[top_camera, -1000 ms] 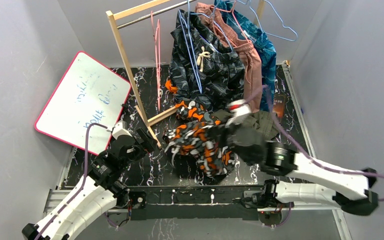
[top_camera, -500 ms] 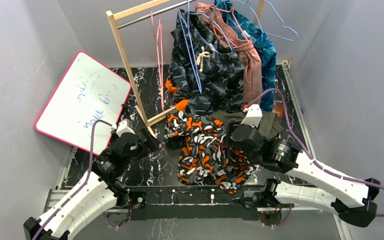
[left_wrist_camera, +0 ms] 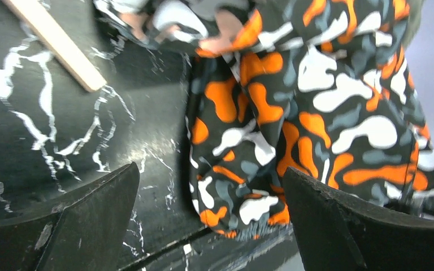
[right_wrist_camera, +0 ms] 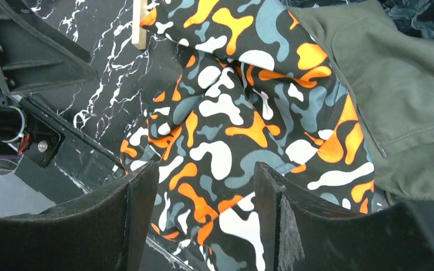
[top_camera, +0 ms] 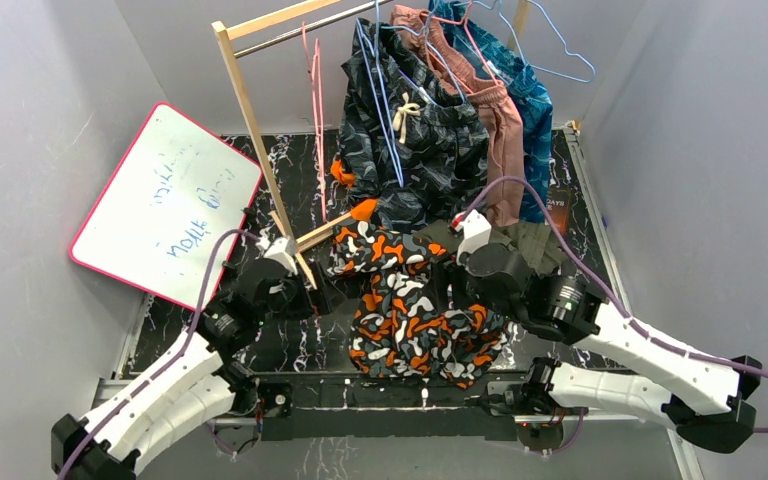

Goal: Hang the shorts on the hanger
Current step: Adjust the shorts at the center of the board.

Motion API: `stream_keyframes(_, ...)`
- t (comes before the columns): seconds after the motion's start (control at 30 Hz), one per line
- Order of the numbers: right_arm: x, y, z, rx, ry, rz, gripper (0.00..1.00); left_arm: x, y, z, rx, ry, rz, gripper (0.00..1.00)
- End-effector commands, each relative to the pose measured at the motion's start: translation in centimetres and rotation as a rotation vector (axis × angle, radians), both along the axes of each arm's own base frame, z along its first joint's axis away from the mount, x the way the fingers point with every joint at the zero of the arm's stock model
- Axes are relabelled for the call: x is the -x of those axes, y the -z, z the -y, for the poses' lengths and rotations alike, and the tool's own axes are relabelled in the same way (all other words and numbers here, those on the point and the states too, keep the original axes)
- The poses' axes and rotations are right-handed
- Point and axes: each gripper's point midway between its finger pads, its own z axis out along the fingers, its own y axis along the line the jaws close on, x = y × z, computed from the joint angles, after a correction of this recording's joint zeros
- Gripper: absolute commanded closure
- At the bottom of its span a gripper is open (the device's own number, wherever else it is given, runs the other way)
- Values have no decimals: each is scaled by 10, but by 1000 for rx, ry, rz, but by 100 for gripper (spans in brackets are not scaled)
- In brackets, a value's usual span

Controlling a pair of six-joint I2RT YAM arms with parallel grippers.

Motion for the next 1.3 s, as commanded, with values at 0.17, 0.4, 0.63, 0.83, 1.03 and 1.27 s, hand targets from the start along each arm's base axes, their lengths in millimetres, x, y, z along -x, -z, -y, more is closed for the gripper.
stream_keyframes(0.17, 36, 38, 2, 120, -149, -180, 28, 36, -21, 53, 4, 384, 61, 2)
stream_keyframes(0.4, 62, 75, 6, 200, -218, -322, 16, 34, -16, 49, -33, 367, 62, 2)
stream_keyframes(0.63, 46, 116, 16, 453, -104, -357, 74, 23, -24, 44, -58, 320, 97, 2)
stream_keyframes(0.83, -7, 19, -26, 164, -14, -71, 100, 20, -25, 42, -54, 285, 108, 2)
stream_keyframes(1.03, -63, -75, -14, -122, 253, 193, 100, 20, -17, 49, -31, 295, 81, 2)
stream_keyframes(1.27, -88, -47, 6, -129, 385, 162, 100, 17, -17, 55, -2, 296, 97, 2)
